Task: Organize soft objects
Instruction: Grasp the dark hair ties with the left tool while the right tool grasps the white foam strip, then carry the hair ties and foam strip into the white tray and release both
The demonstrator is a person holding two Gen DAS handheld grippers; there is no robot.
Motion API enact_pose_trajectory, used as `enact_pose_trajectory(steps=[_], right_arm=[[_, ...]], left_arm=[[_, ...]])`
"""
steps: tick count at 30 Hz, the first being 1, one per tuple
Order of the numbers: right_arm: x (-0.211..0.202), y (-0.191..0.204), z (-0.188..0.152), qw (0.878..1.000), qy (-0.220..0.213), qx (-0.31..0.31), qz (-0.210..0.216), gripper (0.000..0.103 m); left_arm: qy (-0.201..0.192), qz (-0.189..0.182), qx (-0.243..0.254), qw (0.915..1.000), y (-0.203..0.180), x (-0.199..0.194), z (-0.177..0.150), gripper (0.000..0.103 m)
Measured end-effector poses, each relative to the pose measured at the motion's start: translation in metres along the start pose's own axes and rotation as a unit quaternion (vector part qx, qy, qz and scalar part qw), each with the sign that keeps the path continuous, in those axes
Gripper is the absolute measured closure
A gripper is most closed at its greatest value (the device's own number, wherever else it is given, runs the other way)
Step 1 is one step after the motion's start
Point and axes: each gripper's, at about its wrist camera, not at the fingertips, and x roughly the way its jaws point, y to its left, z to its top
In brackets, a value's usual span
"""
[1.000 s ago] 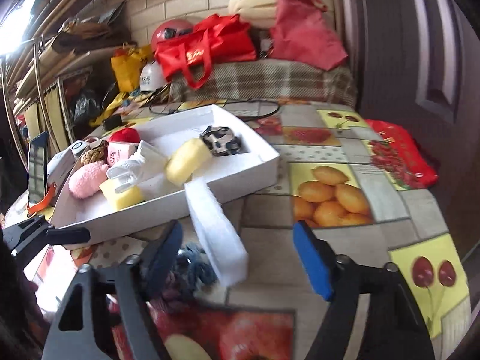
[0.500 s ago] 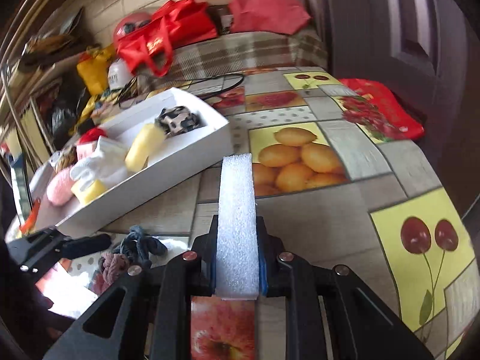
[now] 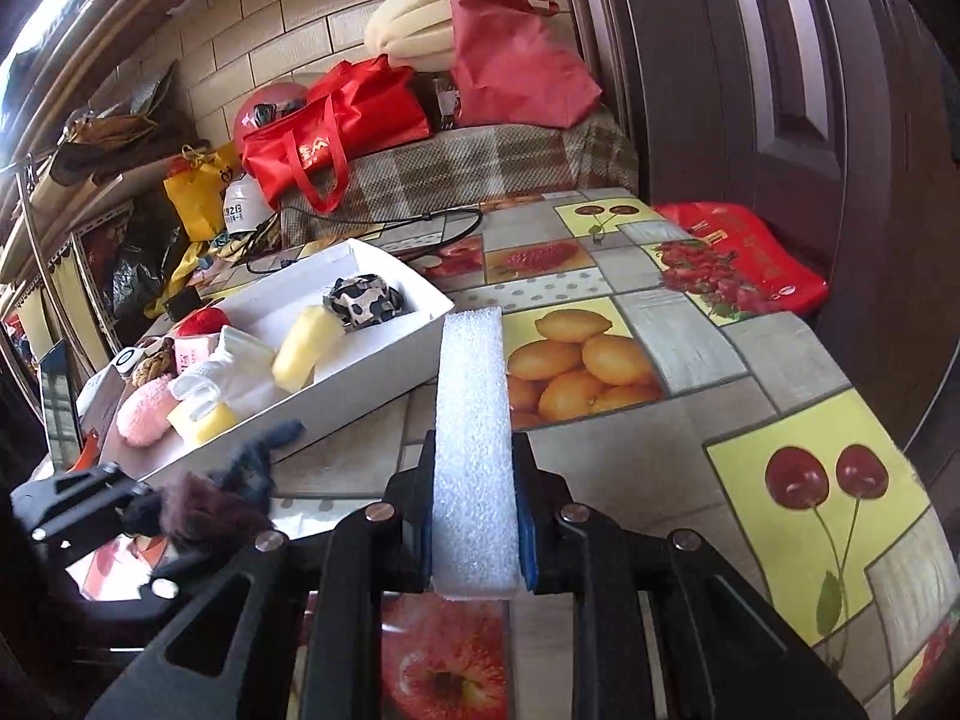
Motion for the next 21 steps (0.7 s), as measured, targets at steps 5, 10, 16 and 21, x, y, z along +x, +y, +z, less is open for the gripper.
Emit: enact_pose_trajectory(steps=[5,10,16,21], right_arm=[[-0.022,0.011,-0.007,0.999,-0.043,-0.011,-0.005,0.082],[-0.039,0.035,-0.017,0.996,-0.078,-0.034,-0.005,0.082],[-0.046,0.073,-0.027,0.992,-0.095,-0.087,0.009,0.082],[-0.041,0.096,-0.03,0.99,-0.094,-0.106,0.028,0.082]], left_arm=[[-0.056,0.034,-0.002,0.9979,0.017,-0.042,-0.011,0.074],[-0.067,0.074,-0.045,0.994,0.056,-0.059,-0.019,0.074],[-0.073,0.117,-0.065,0.9883,0.082,-0.068,-0.03,0.074],[-0.07,0.136,-0.07,0.9857,0.099,-0.073,-0.037,0.074]])
